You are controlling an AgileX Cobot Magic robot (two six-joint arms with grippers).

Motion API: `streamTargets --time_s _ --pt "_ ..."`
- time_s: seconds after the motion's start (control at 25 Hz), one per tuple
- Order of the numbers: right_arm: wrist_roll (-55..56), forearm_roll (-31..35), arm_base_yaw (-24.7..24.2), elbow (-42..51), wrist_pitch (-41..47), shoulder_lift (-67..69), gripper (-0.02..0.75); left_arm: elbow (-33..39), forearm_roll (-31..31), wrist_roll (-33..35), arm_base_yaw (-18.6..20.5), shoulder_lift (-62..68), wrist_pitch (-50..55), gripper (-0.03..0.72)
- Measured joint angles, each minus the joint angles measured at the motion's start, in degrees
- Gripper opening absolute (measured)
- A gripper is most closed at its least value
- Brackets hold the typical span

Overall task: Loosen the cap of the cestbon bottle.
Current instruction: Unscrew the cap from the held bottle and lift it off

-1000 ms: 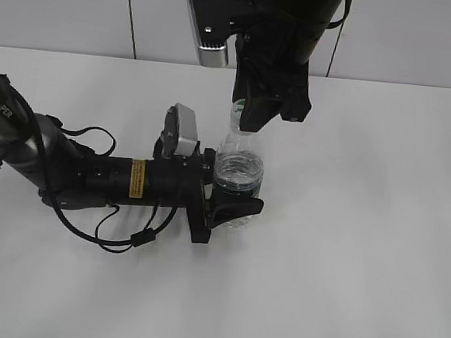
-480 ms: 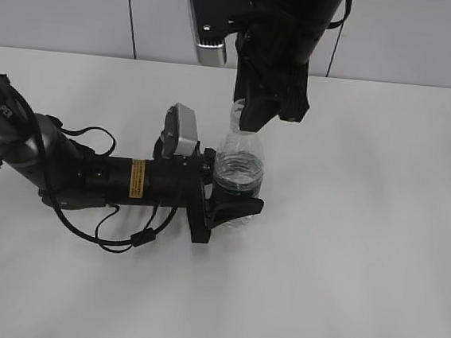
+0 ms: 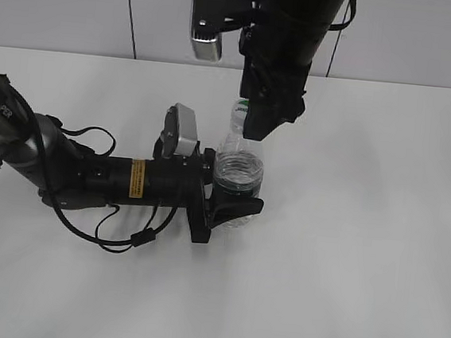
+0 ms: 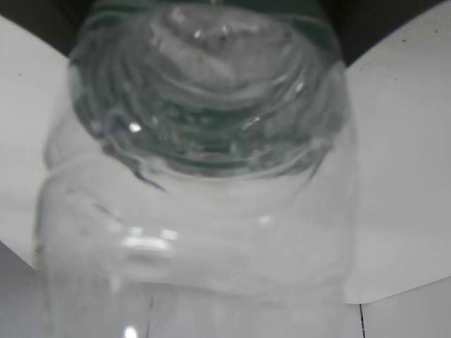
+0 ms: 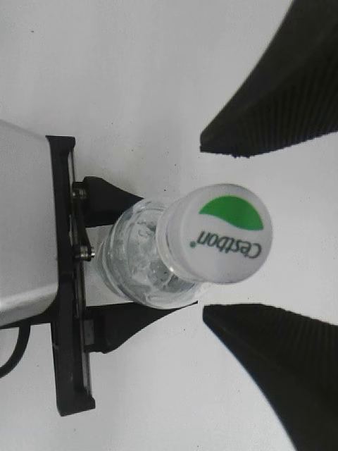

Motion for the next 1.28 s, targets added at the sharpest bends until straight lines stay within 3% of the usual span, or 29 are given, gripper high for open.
streamTargets --time_s 0.2,0.64,1.0,1.28 --pt "6.8 0.0 0.0 0.0 0.0 0.0 0.566 0.0 0.0 0.0 0.0 0.0 0.0 0.408" --pt "25.3 0.3 0.0 0.0 0.0 -4.7 0.575 0.0 0.0 0.0 0.0 0.0 0.0 0.408" --pt "59.5 1.0 0.0 -1.3 0.1 -6.5 0.576 0.0 0.3 0.0 0.0 0.0 0.0 0.408" --pt "69.7 1.0 0.0 -1.4 0.2 -6.4 0.576 0.0 0.3 0.0 0.0 0.0 0.0 0.408"
